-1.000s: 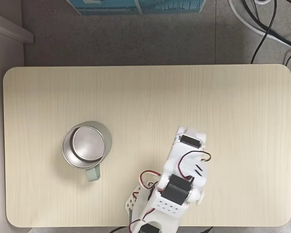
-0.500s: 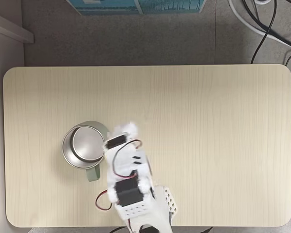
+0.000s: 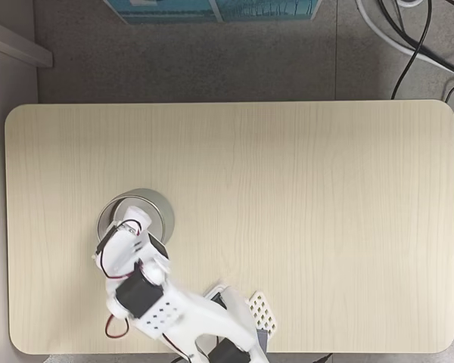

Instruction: Grasp a dressing and put it in the cup.

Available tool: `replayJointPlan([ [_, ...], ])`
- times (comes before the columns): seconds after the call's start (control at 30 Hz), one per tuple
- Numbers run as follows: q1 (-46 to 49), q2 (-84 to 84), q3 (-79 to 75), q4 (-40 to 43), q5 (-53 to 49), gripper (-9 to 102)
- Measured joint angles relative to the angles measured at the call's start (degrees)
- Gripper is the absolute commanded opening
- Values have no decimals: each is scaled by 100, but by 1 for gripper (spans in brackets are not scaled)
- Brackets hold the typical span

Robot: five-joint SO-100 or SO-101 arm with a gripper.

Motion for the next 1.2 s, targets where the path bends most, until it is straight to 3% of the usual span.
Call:
replayJointPlan([
  [0.17, -44, 26, -193, -132, -18, 1],
  [0.43, -149, 26, -378, -149, -18, 19],
  [1.2, -237, -396, -492, -211, -18, 19],
])
